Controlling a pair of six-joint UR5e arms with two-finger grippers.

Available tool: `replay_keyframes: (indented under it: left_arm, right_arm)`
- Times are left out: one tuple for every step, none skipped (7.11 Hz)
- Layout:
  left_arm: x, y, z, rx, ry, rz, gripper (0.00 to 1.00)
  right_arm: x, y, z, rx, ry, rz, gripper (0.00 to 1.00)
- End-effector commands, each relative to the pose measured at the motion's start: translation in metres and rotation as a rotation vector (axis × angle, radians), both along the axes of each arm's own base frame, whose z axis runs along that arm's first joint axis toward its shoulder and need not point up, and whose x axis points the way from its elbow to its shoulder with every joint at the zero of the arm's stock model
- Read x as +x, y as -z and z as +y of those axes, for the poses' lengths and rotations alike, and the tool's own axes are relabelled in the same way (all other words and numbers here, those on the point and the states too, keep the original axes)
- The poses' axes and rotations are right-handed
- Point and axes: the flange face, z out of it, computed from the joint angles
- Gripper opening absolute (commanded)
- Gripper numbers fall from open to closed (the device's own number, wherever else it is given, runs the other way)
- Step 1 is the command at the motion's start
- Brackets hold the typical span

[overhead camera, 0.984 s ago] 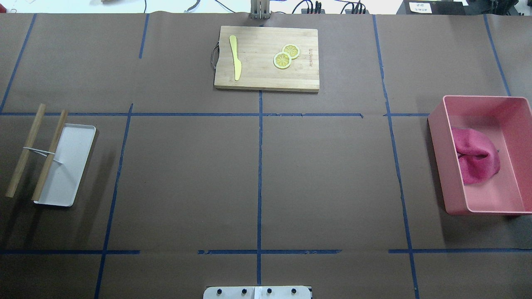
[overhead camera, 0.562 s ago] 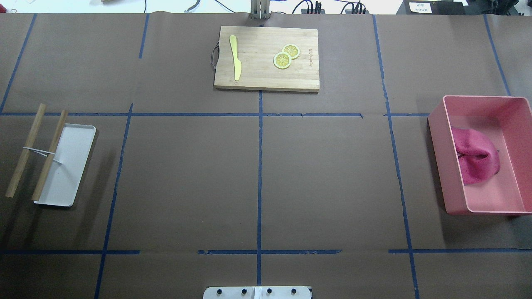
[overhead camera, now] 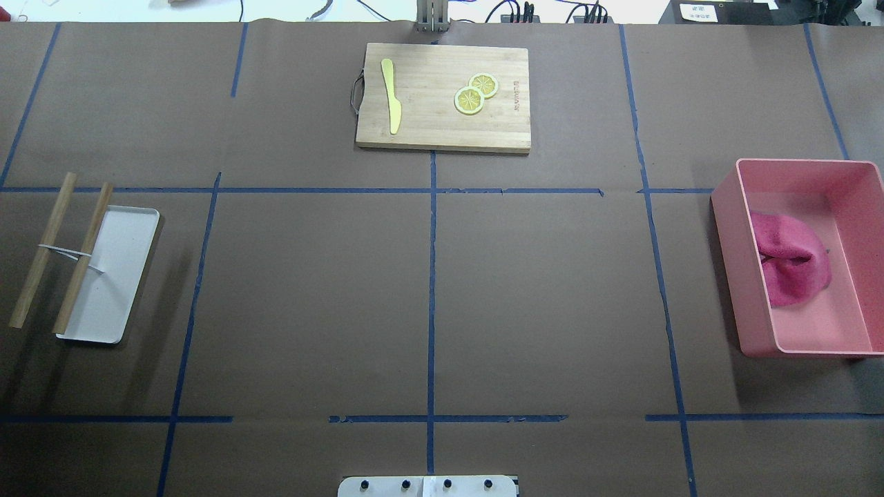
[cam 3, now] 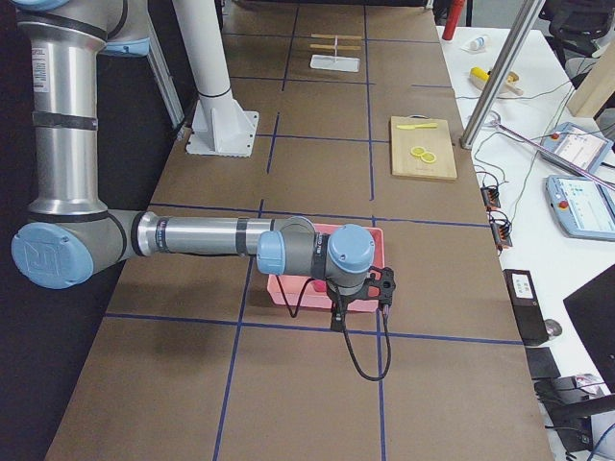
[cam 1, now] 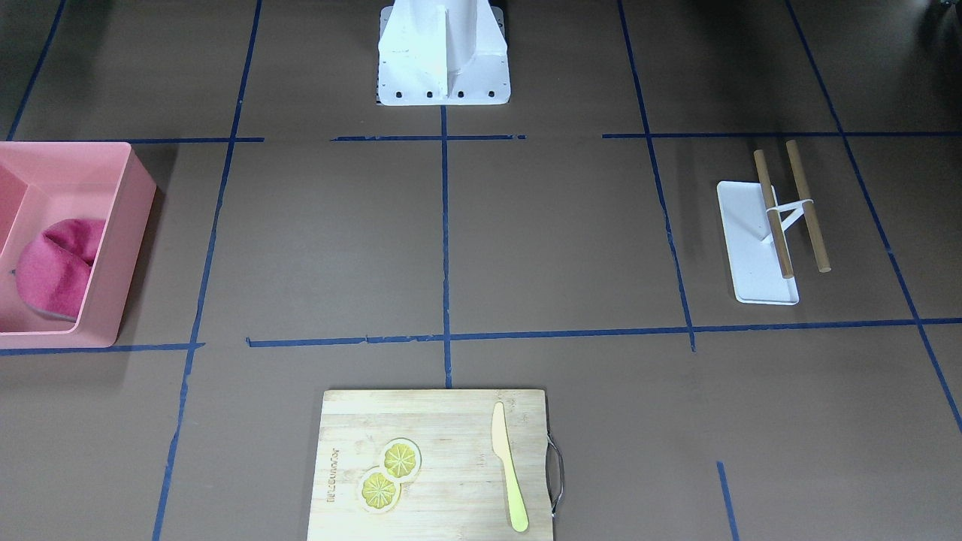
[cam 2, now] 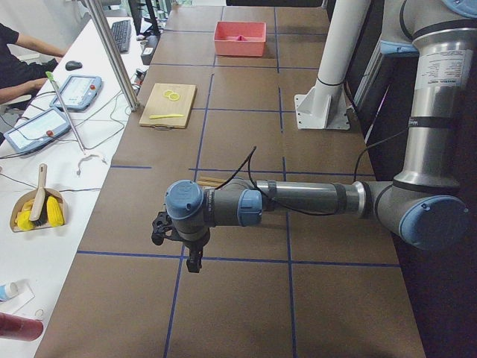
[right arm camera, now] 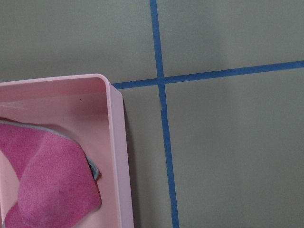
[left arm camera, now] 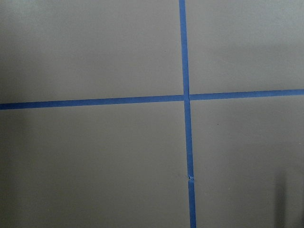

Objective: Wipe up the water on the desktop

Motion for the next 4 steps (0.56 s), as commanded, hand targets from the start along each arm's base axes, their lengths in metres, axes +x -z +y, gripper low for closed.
replay_keyframes:
  left_arm:
    - [0.0004,-0.0008,0.0000,-0.002,-0.001,-0.001,1.00]
    - [0.0005,-0.0014,0.0006,-0.002,-0.001,-0.001,1.00]
    - [0.0004,-0.0014,0.0000,-0.002,-0.001,-0.001,1.00]
    - [0.0003,-0.0014,-0.0019,-0.002,-0.001,-0.001,1.00]
  right_arm:
    - [0.0026,-0.0015,0.0020,0.000,-0.002,0.000,1.00]
    - [0.0033,-0.0015,0.0021,0.000,-0.004,0.000,1.00]
    - [0.0033,-0.0008,0.0014,0.002,-0.004,0.000,1.00]
    - [0.0034,-0.0009,0.0013,0.002,-0.004,0.002,1.00]
